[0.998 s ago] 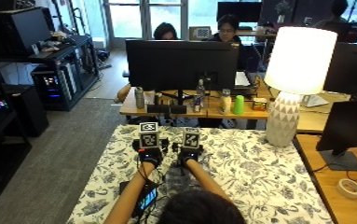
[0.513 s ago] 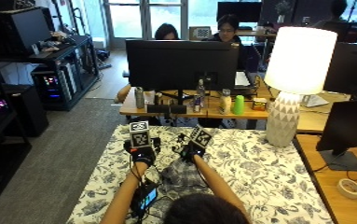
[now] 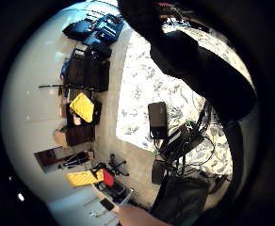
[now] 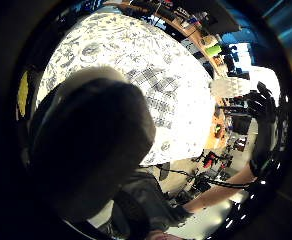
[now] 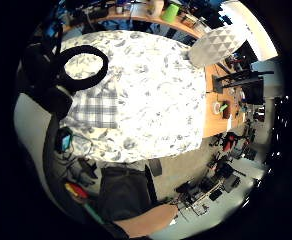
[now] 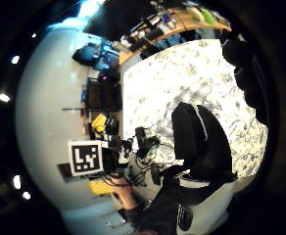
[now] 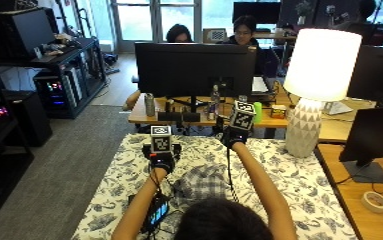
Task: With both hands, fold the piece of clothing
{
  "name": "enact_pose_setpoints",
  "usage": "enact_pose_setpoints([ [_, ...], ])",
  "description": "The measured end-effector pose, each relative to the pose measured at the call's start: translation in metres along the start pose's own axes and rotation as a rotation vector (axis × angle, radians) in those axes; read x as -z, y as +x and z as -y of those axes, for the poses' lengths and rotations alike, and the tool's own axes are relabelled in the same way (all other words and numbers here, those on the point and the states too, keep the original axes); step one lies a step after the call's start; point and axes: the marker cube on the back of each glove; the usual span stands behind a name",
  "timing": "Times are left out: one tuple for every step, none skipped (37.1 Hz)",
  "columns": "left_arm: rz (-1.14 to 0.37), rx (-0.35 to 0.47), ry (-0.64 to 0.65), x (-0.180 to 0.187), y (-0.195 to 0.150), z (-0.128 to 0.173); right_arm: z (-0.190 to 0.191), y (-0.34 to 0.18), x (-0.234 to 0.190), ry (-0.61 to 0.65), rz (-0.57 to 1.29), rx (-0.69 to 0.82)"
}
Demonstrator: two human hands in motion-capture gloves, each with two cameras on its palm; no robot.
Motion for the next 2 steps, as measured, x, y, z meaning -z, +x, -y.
enact_pose_setpoints([
  [0.000,-0.004,0.000,-0.0017,0.0007,0.0032,-0.0028,0.0008,0.0021,-0.003,-0.005,-0.002],
  [0.000,-0.006,-0.001,-0.0027,0.0012,0.0051,-0.0049,0.0010,0.0034,-0.005,-0.007,-0.003],
])
